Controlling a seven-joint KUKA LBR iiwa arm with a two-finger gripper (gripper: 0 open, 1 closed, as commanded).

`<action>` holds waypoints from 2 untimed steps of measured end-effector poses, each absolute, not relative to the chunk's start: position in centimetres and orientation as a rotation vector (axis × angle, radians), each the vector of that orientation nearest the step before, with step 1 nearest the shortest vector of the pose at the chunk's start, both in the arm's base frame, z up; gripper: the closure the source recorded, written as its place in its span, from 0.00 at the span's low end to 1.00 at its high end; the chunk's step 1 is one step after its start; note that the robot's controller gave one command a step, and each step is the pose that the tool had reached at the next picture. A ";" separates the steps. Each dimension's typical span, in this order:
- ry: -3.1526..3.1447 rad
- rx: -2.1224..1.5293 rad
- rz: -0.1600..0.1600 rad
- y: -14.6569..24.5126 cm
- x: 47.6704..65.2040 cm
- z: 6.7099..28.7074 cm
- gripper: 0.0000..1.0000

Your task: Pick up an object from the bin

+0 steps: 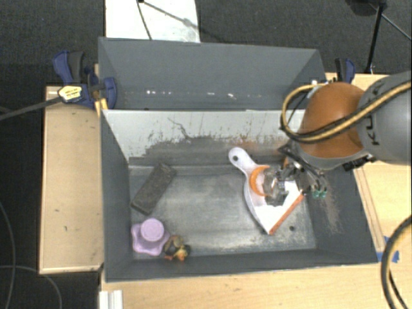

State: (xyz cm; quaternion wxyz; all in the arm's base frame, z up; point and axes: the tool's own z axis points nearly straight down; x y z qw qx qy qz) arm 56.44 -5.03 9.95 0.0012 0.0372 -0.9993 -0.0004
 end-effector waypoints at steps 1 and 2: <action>-3.135 0.101 -0.002 -5.0 56.5 14.5 1.00; -3.139 0.109 -0.001 -5.0 56.3 20.6 1.00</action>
Offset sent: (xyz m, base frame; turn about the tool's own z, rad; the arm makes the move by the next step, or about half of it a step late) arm -0.0102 0.0016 0.2292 -0.0209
